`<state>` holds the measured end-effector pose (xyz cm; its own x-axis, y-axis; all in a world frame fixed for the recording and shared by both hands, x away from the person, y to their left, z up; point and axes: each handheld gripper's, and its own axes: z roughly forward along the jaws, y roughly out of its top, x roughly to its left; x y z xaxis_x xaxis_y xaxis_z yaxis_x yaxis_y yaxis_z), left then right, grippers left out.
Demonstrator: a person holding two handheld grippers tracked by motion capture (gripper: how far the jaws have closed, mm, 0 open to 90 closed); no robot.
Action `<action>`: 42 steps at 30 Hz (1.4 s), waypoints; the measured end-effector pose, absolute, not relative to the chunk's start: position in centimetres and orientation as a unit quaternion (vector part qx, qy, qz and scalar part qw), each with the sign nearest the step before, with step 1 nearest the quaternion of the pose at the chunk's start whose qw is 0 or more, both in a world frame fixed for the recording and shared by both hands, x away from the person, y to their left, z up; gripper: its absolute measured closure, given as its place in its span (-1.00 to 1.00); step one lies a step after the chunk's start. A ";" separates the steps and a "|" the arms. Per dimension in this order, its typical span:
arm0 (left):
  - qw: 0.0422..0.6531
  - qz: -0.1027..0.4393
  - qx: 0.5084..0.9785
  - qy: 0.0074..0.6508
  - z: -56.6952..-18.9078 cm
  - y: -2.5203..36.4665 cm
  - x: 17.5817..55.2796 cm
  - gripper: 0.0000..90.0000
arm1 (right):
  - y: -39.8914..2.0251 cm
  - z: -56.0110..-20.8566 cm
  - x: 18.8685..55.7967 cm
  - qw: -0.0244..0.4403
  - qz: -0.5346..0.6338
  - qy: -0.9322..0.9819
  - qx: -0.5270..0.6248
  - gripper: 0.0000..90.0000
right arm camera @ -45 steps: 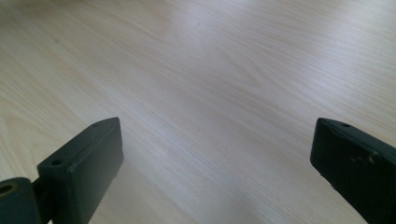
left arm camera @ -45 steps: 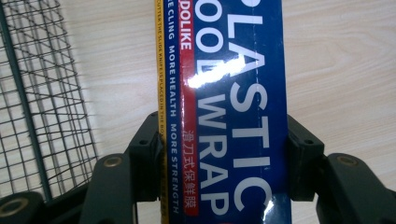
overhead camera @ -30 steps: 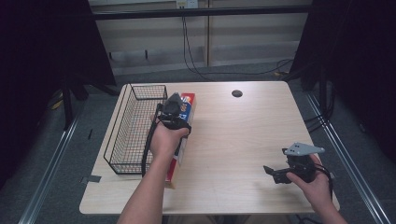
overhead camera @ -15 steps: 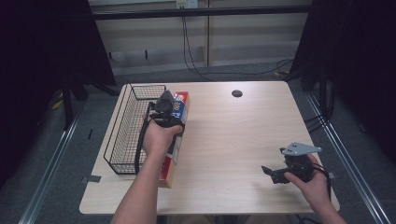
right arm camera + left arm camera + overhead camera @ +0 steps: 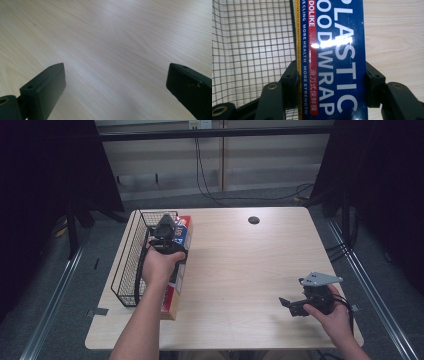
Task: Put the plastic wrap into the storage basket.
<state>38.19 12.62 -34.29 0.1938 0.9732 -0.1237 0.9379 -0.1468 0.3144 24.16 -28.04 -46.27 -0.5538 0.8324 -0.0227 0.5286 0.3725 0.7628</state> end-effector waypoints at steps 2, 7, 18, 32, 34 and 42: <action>0.164 0.054 0.752 0.636 -34.2 12.9 38.2 -0.03 | -28.0 -46.3 24.2 0.205 0.368 0.804 0.420 -0.95; 0.165 0.053 0.747 0.642 -33.9 13.6 38.1 -0.03 | -27.9 -46.3 24.3 0.204 0.367 0.805 0.419 -0.95; 0.165 0.060 0.739 0.651 -33.1 15.1 38.2 -0.03 | -28.2 -46.2 24.4 0.204 0.372 0.799 0.426 -0.95; 0.159 0.071 0.728 0.663 -33.0 17.3 38.1 -0.03 | -28.1 -46.2 24.4 0.199 0.373 0.802 0.423 -0.95; 0.156 0.071 0.726 0.666 -33.1 17.5 38.1 -0.03 | -28.1 -46.1 24.4 0.198 0.373 0.802 0.423 -0.95; 0.150 0.076 0.722 0.671 -33.3 18.1 38.1 -0.03 | -28.1 -46.1 24.4 0.198 0.373 0.802 0.424 -0.95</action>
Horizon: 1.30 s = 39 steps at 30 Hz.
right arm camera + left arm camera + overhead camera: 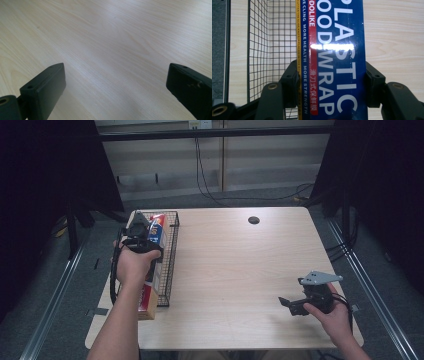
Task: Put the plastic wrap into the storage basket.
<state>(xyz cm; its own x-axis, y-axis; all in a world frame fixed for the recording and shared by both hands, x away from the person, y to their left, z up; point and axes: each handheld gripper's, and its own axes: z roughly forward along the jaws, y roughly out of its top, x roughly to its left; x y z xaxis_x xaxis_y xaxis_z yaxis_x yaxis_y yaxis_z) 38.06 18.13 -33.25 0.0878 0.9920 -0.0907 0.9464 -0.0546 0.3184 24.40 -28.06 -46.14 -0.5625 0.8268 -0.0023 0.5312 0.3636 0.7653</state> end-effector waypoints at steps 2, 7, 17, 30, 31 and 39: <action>0.149 0.074 0.723 0.670 -33.3 18.3 38.1 -0.03 | -28.1 -46.1 24.4 0.199 0.373 0.801 0.423 -0.95; 0.146 0.076 0.718 0.676 -33.6 18.9 38.1 -0.03 | -28.1 -46.1 24.4 0.198 0.375 0.802 0.422 -0.95; 0.142 0.077 0.714 0.681 -34.3 19.7 38.4 -0.03 | -28.0 -46.2 24.4 0.197 0.374 0.804 0.418 -0.95; 0.134 0.081 0.707 0.690 -35.2 20.4 38.9 -0.03 | -27.9 -46.2 24.4 0.200 0.371 0.804 0.419 -0.95; 0.135 0.081 0.704 0.692 -35.3 20.3 38.9 -0.03 | -27.9 -46.2 24.4 0.200 0.371 0.805 0.418 -0.95; 0.128 0.084 0.709 0.689 -35.9 20.8 39.3 -0.03 | -27.9 -46.2 24.4 0.199 0.369 0.806 0.419 -0.95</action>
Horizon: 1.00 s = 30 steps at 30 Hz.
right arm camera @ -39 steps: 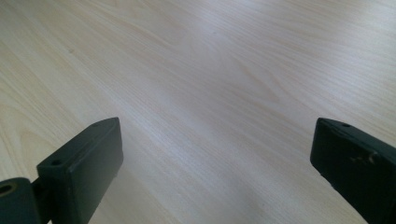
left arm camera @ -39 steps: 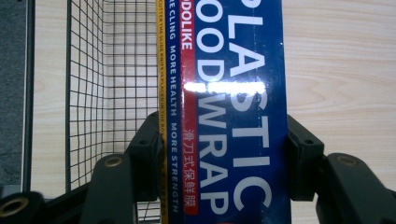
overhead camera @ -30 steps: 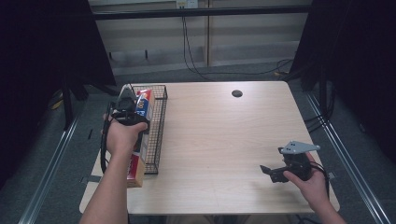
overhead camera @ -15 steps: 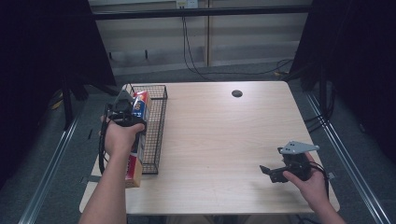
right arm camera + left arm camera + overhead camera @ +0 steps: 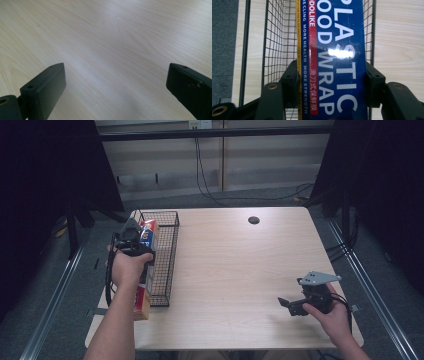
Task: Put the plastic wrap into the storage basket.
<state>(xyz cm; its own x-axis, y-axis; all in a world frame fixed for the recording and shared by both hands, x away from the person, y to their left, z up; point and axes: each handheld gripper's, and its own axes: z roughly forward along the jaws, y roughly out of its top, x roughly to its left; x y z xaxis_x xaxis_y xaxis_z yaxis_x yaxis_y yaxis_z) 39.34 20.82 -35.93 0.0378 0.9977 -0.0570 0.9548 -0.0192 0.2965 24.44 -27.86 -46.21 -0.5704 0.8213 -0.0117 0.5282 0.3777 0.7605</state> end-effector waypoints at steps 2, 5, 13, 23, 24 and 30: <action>0.129 0.080 0.705 0.693 -36.2 21.0 39.5 -0.03 | -27.9 -46.2 24.4 0.199 0.369 0.806 0.418 -0.95; 0.125 0.079 0.705 0.693 -36.4 21.0 39.7 -0.03 | -27.9 -46.2 24.5 0.199 0.369 0.806 0.418 -0.95; 0.128 0.075 0.702 0.696 -36.8 21.2 40.3 -0.03 | -27.8 -46.3 24.5 0.197 0.366 0.807 0.419 -0.95; 0.130 0.070 0.702 0.697 -37.3 21.2 41.3 -0.03 | -27.9 -46.3 24.6 0.197 0.366 0.808 0.418 -0.95; 0.128 0.070 0.703 0.696 -37.4 21.1 41.4 -0.03 | -27.9 -46.3 24.6 0.197 0.367 0.807 0.419 -0.95; 0.126 0.070 0.703 0.696 -37.8 20.9 41.9 -0.03 | -27.9 -46.3 24.6 0.198 0.365 0.808 0.419 -0.95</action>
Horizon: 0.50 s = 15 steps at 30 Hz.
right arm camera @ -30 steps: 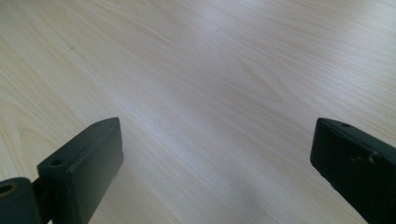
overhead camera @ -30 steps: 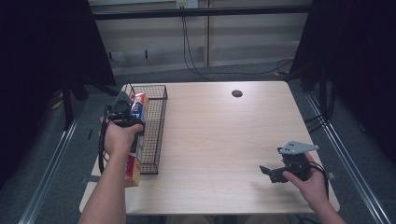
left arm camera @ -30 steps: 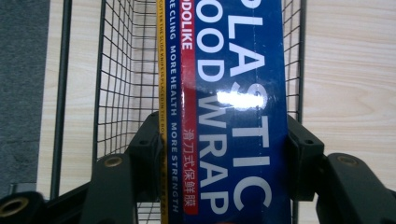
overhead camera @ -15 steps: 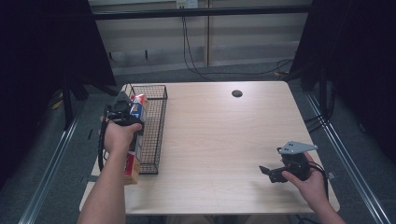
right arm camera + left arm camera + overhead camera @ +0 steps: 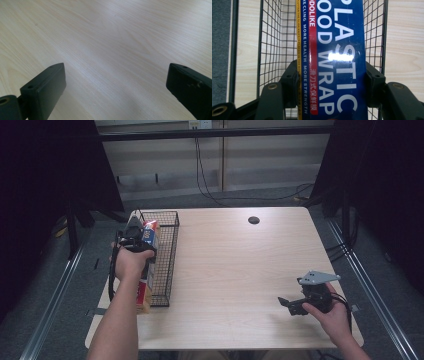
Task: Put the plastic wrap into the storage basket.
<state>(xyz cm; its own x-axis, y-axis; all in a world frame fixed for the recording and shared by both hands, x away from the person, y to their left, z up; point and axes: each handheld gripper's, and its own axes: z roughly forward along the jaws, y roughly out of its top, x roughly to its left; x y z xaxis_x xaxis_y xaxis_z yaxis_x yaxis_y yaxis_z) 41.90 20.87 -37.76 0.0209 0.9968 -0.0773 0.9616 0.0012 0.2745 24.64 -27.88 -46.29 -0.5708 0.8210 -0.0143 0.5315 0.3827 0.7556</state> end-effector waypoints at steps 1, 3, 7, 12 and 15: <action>0.123 0.072 0.707 0.693 -37.9 20.9 42.1 -0.03 | -27.9 -46.3 24.6 0.199 0.364 0.808 0.418 -0.95; 0.127 0.067 0.704 0.696 -38.0 20.9 42.3 -0.03 | -27.9 -46.3 24.6 0.198 0.367 0.808 0.417 -0.95; 0.122 0.073 0.709 0.691 -38.1 20.8 42.7 -0.03 | -28.0 -46.3 24.5 0.200 0.363 0.810 0.415 -0.95; 0.120 0.069 0.711 0.690 -38.4 20.7 43.1 -0.03 | -28.2 -46.3 24.3 0.201 0.361 0.808 0.420 -0.95; 0.118 0.072 0.711 0.689 -38.5 20.6 43.3 -0.03 | -28.3 -46.4 24.3 0.202 0.362 0.808 0.419 -0.95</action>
